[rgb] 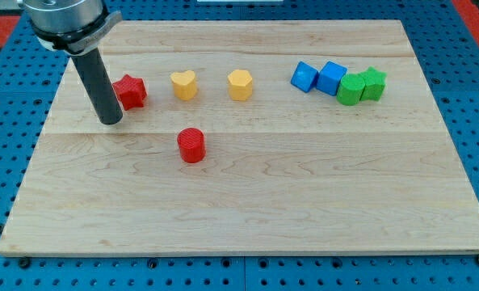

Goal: Move the red circle closer to the red star

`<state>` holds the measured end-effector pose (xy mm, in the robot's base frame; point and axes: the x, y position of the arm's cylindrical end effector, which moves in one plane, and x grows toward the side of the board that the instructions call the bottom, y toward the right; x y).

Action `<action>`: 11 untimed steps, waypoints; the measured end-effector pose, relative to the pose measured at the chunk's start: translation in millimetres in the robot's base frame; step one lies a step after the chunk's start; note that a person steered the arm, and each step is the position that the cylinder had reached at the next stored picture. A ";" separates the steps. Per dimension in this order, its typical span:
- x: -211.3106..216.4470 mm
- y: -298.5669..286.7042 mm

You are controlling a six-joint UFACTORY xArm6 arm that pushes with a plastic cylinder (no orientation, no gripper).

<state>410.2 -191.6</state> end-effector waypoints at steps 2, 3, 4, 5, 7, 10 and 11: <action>-16.4 13.5; 0.9 123.2; 64.2 184.2; 107.6 168.1; 110.8 90.2; 20.5 30.3; 13.4 -17.9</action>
